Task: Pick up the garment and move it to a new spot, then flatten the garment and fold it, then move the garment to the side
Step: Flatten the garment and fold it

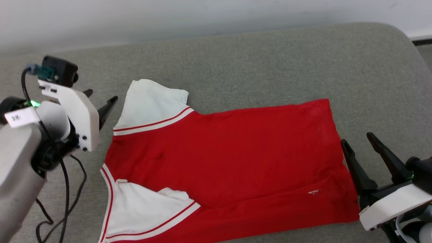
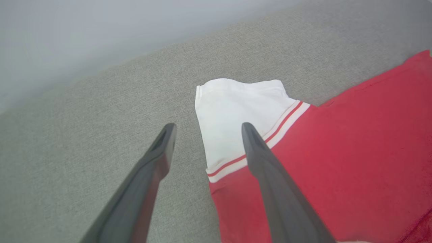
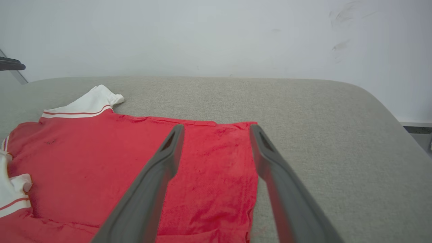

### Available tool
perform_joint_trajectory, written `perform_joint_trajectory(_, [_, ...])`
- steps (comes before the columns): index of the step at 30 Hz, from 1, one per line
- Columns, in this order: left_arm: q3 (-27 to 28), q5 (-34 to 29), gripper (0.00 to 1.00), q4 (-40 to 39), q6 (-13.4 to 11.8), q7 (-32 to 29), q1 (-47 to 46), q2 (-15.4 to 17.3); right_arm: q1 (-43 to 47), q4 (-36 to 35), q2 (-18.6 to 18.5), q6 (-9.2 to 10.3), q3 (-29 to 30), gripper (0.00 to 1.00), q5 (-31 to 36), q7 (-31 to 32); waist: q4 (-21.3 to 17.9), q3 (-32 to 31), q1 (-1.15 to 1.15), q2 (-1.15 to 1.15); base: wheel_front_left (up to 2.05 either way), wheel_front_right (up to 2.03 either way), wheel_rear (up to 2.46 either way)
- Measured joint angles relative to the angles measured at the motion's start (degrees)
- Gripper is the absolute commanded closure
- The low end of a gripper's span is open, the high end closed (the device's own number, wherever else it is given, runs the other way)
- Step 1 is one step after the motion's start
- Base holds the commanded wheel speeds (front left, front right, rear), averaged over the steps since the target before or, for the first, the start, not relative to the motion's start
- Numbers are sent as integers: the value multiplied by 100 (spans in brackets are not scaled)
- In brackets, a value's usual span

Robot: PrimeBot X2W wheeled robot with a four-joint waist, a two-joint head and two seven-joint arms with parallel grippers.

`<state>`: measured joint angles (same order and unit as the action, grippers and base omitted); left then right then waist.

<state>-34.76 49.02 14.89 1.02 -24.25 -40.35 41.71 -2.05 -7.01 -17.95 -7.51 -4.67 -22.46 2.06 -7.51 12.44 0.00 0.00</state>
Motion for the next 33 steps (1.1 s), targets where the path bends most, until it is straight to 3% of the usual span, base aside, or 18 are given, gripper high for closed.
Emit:
perform_joint_trajectory(5, [-125, -4, 0, 417, 204, -1017, -1094, -9, -172, -204, -24, 0, -80, 0, 70, 23, -189, 513, 1, 0, 0, 0, 0])
perform_joint_trajectory(13, [-381, 65, 0, 975, 247, -2465, -2226, -187, -528, -296, -143, 0, -181, 0, 78, -53, -432, 1292, 1, 0, 0, 0, 0])
perform_joint_trajectory(27, [-754, -185, 0, 1434, 304, -2976, -2611, -267, -767, -255, -286, 0, -131, 0, 21, -162, -634, 1924, 0, 0, 0, 0, 0])
perform_joint_trajectory(28, [-776, -185, 65, 1452, 331, -2966, -2611, -291, -808, -269, -297, 0, -71, 0, 13, -167, -617, 1912, 0, 0, 0, 0, 0])
perform_joint_trajectory(29, [-776, -185, 100, 1452, 331, -2966, -2611, -291, -808, -269, -297, 0, -71, 0, 13, -167, -617, 1912, 0, 0, 0, 0, 0])
perform_joint_trajectory(33, [-900, -247, 100, 1493, 414, -2715, -2547, -376, -947, -320, -409, 0, 44, 0, -12, -115, -575, 1803, 0, 0, 0, 0, 0])
